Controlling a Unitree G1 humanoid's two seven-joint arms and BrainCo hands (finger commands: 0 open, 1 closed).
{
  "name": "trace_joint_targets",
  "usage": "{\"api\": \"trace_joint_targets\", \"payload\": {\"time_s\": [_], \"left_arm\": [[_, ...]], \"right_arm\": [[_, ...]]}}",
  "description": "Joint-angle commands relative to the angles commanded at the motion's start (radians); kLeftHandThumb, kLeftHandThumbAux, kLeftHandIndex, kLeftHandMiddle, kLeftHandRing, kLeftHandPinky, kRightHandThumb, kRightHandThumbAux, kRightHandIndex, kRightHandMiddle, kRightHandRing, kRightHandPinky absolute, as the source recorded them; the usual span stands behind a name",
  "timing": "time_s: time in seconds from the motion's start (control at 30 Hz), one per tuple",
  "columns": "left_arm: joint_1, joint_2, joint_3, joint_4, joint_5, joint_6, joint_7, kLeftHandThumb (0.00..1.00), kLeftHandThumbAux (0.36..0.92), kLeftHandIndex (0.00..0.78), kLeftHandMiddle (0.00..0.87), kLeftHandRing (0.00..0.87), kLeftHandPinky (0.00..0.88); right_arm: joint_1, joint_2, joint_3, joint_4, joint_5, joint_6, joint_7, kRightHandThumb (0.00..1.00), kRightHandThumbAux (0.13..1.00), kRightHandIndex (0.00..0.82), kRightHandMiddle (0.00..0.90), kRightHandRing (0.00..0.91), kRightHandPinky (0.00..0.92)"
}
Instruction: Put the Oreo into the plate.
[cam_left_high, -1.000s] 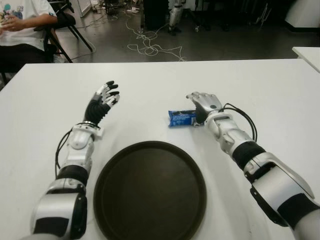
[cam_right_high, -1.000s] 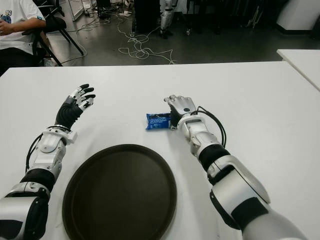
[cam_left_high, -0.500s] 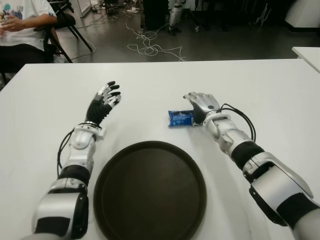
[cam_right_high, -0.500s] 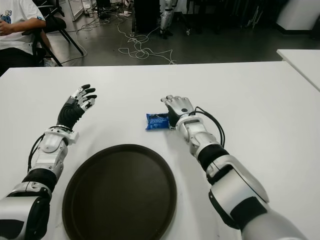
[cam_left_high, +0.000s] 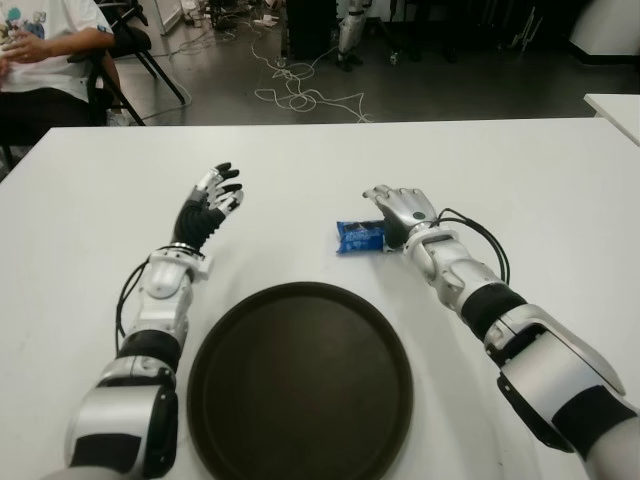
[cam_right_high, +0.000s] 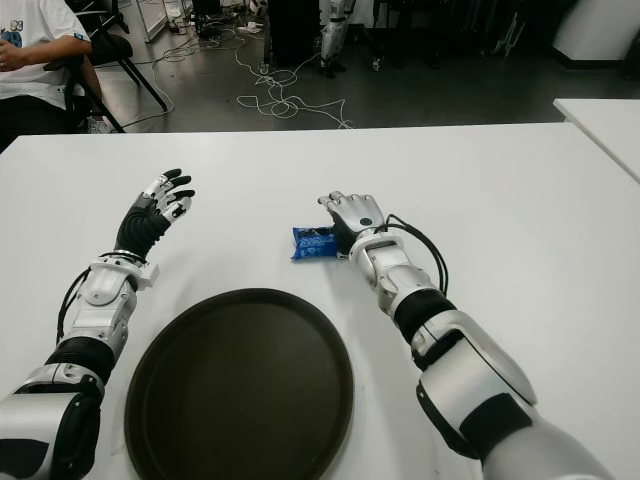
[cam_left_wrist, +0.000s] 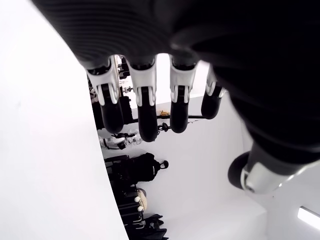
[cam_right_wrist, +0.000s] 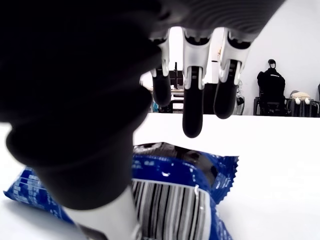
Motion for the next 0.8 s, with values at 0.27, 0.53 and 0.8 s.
{"api": "trace_joint_targets", "payload": {"time_s": [0.27,0.53,0.8], "left_arm": [[-0.001,-0.001,-0.003,-0.001,0.006,0.003,0.007,0.188,0.593,0.105,0.159,0.156,0.171],[0.000,-0.002,-0.006,-0.004,0.007,0.003,0.010,0.193,0.606,0.106,0.163,0.153,0.168],[0.001,-0.001,-0.008,-0.003,0.005,0.006,0.004,0.187,0.592,0.104,0.160,0.155,0.174]], "right_arm": [[-0.022,0.010,-0.001,0.097,0.018,-0.084,0.021,0.000,0.936,0.228,0.248,0.317,0.324],[-0.046,-0.010,-0.015,0.133,0.049,-0.189,0.102,0.000,0.933,0.235,0.247,0.288,0.290],[-0.084,-0.030,-0.023,0.207,0.085,-0.260,0.256,0.000,0.872,0.175,0.181,0.178,0.147]]}}
